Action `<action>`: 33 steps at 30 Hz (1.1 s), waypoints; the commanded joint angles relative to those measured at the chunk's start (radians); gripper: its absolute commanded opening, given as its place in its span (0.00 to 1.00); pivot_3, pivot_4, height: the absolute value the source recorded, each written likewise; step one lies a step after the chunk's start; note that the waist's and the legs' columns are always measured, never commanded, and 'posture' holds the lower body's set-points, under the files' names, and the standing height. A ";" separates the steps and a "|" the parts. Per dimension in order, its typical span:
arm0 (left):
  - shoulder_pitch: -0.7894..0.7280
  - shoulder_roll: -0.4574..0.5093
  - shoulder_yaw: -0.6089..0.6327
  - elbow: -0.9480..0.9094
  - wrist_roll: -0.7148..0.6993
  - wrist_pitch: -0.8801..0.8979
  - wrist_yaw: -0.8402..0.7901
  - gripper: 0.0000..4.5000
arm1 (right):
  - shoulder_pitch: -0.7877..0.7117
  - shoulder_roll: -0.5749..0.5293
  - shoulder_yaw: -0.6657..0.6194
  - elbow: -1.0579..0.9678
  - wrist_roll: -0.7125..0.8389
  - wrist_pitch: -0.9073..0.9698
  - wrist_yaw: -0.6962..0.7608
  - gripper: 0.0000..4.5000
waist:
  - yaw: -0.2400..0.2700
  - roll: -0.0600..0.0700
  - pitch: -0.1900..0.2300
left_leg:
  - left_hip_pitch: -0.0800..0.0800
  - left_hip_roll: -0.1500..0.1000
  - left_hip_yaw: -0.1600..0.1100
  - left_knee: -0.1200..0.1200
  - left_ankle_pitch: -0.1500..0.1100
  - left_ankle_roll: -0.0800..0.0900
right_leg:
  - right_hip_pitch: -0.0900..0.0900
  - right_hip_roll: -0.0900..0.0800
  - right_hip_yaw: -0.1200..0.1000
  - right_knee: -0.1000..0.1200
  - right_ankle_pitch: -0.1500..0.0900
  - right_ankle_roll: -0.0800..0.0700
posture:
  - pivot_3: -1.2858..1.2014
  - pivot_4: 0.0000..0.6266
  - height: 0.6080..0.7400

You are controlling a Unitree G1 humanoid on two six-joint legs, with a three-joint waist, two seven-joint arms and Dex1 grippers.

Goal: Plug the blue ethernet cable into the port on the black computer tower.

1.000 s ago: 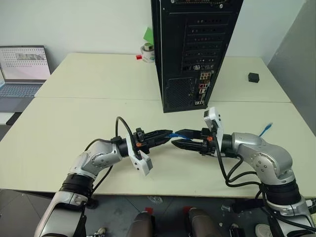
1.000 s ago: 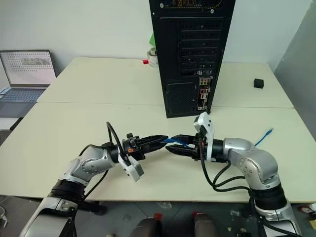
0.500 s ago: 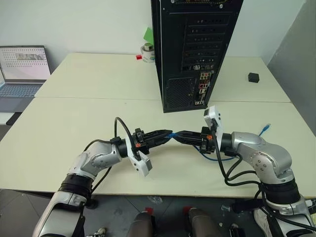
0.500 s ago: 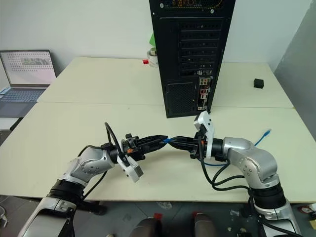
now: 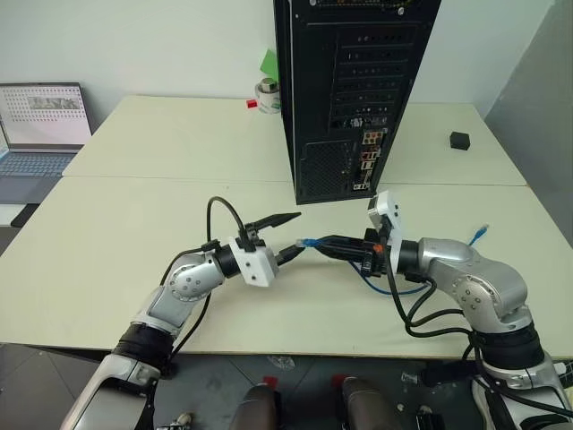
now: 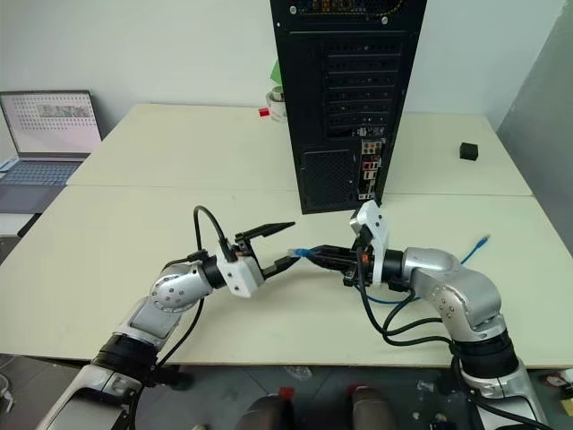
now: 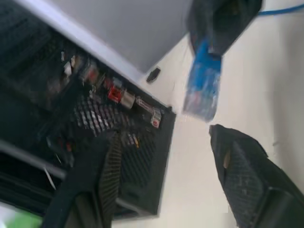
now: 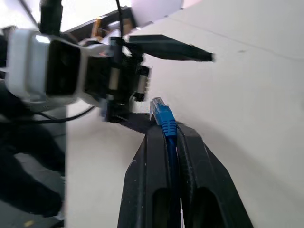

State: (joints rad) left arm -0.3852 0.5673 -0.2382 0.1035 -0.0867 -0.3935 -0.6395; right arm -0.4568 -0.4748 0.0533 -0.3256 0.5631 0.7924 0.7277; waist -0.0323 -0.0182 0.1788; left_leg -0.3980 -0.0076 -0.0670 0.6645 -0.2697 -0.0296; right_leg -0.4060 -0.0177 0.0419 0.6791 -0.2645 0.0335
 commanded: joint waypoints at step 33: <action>-0.182 -0.217 0.143 -0.194 -0.153 0.745 0.145 0.77 | -0.187 0.385 -0.092 0.304 -0.472 -0.352 -0.754 0.00 | 0.000 0.000 0.000 | 0.000 0.000 0.002 -0.001 0.001 -0.002 | -0.002 0.001 0.002 0.001 0.000 0.000 | 0.52 0.24 1.00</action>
State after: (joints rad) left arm -0.5438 0.3546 -0.1129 -0.0736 -0.2371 0.3691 -0.4853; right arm -0.6118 -0.0931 -0.0203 -0.0083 0.0923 0.4668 -0.0256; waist -0.0326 -0.0181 0.1788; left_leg -0.3978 -0.0075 -0.0654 0.6638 -0.2686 -0.0316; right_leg -0.4077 -0.0164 0.0441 0.6797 -0.2643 0.0331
